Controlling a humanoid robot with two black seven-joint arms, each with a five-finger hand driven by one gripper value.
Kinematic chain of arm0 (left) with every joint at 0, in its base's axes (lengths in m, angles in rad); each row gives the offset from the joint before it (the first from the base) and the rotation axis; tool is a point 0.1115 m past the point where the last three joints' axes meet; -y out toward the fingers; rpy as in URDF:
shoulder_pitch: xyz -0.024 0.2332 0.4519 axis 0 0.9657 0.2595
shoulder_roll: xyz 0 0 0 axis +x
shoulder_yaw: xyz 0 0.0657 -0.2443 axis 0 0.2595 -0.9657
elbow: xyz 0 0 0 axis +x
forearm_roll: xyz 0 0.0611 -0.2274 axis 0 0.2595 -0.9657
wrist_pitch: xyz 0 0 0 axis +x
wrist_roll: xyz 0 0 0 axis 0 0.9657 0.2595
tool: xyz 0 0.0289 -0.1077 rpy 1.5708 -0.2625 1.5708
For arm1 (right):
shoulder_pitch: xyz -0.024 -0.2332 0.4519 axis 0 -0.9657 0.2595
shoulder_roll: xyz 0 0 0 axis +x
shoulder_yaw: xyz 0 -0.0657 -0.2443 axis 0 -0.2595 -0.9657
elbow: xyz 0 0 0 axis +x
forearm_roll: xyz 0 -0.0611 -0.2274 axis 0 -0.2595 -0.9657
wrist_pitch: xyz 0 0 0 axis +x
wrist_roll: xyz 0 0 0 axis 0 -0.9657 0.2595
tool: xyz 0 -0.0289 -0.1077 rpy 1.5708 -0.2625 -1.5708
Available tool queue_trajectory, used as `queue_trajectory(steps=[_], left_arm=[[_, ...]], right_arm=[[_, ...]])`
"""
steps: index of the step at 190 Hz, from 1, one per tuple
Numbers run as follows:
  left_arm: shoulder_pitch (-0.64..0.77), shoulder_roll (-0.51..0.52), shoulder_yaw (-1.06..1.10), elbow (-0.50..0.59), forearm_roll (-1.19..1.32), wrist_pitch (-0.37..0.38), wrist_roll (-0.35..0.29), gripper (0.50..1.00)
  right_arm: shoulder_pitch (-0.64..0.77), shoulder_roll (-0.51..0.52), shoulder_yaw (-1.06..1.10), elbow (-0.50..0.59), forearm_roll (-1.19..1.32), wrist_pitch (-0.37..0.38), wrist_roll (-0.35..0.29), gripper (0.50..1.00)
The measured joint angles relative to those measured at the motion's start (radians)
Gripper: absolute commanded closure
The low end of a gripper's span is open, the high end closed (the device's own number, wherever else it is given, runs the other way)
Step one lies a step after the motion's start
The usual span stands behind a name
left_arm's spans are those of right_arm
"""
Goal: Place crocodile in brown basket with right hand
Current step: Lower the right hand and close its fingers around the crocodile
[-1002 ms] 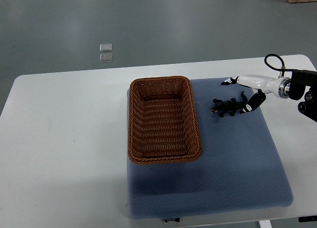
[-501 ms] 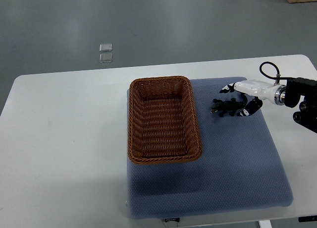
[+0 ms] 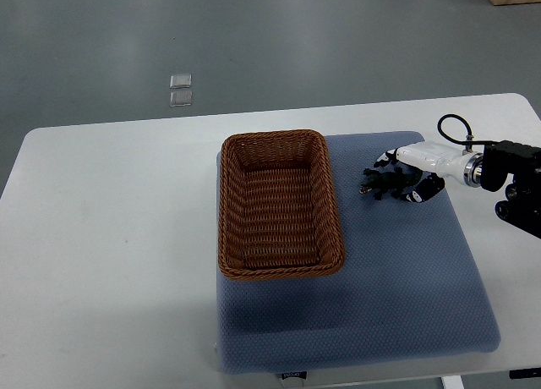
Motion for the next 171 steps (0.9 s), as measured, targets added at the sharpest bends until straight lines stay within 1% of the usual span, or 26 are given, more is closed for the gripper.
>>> queue_trajectory(steps=[10,30,31,46,54,57,59,60,63,64,65,66,72,84,99,101,102,104,105,171], left_arm=[[0.000,0.000,0.000,0.000,0.000,0.000,0.000,0.500],[0.000,0.000,0.000,0.000,0.000,0.000,0.000,0.500],[0.000,0.000,0.000,0.000,0.000,0.000,0.000,0.500],[0.000,0.000,0.000,0.000,0.000,0.000,0.000,0.500],[0.000,0.000,0.000,0.000,0.000,0.000,0.000,0.500],[0.000,0.000,0.000,0.000,0.000,0.000,0.000,0.500],[0.000,0.000,0.000,0.000,0.000,0.000,0.000,0.500],[0.000,0.000,0.000,0.000,0.000,0.000,0.000,0.500],[0.000,0.000,0.000,0.000,0.000,0.000,0.000,0.500],[0.000,0.000,0.000,0.000,0.000,0.000,0.000,0.500],[0.000,0.000,0.000,0.000,0.000,0.000,0.000,0.500],[0.000,0.000,0.000,0.000,0.000,0.000,0.000,0.500],[0.000,0.000,0.000,0.000,0.000,0.000,0.000,0.500],[0.000,0.000,0.000,0.000,0.000,0.000,0.000,0.500],[0.000,0.000,0.000,0.000,0.000,0.000,0.000,0.500],[0.000,0.000,0.000,0.000,0.000,0.000,0.000,0.500],[0.000,0.000,0.000,0.000,0.000,0.000,0.000,0.500],[0.000,0.000,0.000,0.000,0.000,0.000,0.000,0.500],[0.000,0.000,0.000,0.000,0.000,0.000,0.000,0.500],[0.000,0.000,0.000,0.000,0.000,0.000,0.000,0.500]], right_arm=[[0.000,0.000,-0.001,-0.001,0.000,-0.001,0.000,0.732],[-0.002,0.000,-0.001,-0.002,-0.004,-0.006,0.000,0.738],[-0.002,0.000,-0.001,-0.002,-0.004,-0.007,0.000,0.756],[-0.002,0.001,-0.002,-0.002,-0.004,-0.011,0.000,0.789],[-0.002,0.001,-0.004,-0.002,-0.005,-0.012,0.000,0.822],[-0.002,0.001,-0.005,-0.002,-0.005,-0.012,0.000,0.844],[-0.002,0.001,-0.005,-0.002,-0.005,-0.012,0.000,0.844],[-0.002,0.001,-0.006,-0.002,-0.005,-0.012,0.000,0.856],[-0.002,0.001,-0.007,-0.002,-0.005,-0.012,0.000,0.867],[-0.002,0.001,-0.008,-0.002,-0.005,-0.012,0.000,0.881],[-0.002,0.001,-0.008,-0.002,-0.005,-0.012,0.000,0.881],[-0.002,0.001,-0.009,-0.002,-0.005,-0.013,0.000,0.893],[-0.002,0.001,-0.011,-0.002,-0.005,-0.013,0.000,0.918],[-0.002,0.001,-0.014,-0.002,-0.006,-0.013,0.000,0.953],[-0.002,0.000,-0.015,-0.002,-0.006,-0.016,-0.001,0.971],[-0.002,0.000,-0.016,-0.002,-0.006,-0.016,-0.001,0.979],[-0.002,0.000,-0.016,-0.002,-0.006,-0.017,-0.001,0.991],[-0.002,0.000,-0.016,-0.002,-0.006,-0.018,-0.001,0.991],[-0.002,0.000,-0.016,-0.002,-0.006,-0.018,-0.001,1.000],[0.001,-0.012,-0.017,-0.001,-0.006,-0.037,-0.001,1.000]])
